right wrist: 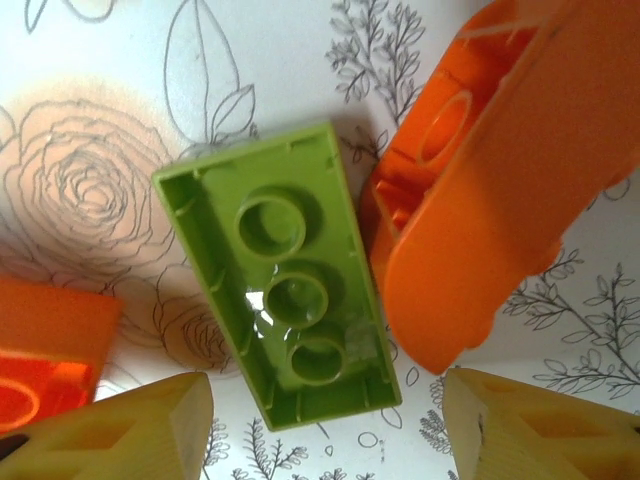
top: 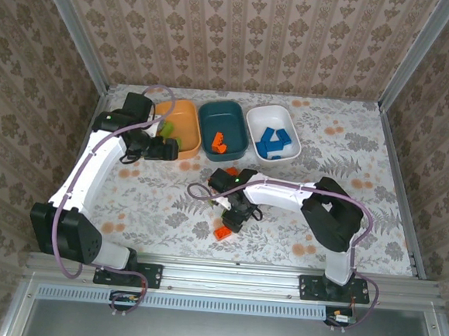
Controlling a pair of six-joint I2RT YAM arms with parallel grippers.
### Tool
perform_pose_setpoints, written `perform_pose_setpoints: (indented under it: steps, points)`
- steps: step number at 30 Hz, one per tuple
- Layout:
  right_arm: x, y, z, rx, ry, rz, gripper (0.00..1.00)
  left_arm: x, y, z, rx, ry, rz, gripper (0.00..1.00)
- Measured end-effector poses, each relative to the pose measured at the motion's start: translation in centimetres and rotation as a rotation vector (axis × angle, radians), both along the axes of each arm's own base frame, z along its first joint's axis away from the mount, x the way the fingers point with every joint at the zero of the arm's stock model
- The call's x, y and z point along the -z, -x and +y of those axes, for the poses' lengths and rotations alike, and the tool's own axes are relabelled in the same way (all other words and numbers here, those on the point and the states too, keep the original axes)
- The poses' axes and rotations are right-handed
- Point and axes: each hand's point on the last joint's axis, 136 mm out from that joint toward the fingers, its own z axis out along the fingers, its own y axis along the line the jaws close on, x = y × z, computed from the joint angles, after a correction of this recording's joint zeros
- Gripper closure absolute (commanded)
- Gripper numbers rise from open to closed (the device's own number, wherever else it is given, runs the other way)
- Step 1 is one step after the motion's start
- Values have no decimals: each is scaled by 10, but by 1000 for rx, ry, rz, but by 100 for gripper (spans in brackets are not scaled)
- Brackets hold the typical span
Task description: Sort the legos into containers by color
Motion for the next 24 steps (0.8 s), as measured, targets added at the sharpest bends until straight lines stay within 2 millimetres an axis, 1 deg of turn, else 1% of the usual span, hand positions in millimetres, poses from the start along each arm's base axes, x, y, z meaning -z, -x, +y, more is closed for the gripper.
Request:
perform_pose_setpoints:
  steps: [4, 8, 10, 12, 14, 18, 20, 21, 23, 24]
  points:
    - [3, -4, -1, 24, 19, -15, 46, -1, 1, 0, 1, 3, -2, 10]
    - [4, -7, -3, 43, 29, -28, 49, -1, 1, -1, 1, 6, -3, 10]
    - [5, -7, -7, 61, 36, -28, 51, -1, 2, -1, -2, 9, -1, 10]
    - [6, -5, -15, 81, 45, -25, 55, -1, 2, -1, -4, 10, -1, 9]
    - [5, -5, -27, 122, 49, -24, 57, -1, 2, -1, -7, 11, 0, 9]
    - [-4, -10, -56, 240, 28, -34, 57, -1, 1, -1, -10, 16, 0, 9]
    - [-10, -14, -70, 312, 6, -38, 54, -2, 1, -2, -11, 22, -2, 8]
    - [-14, -15, -76, 353, -10, -36, 49, -2, 0, -3, -11, 25, -5, 8]
    - [-20, -18, -81, 419, -50, -18, 40, -3, -1, -4, -11, 33, -8, 7]
    - [-24, -18, -80, 449, -79, -3, 35, -3, -1, -5, -12, 37, -9, 7]
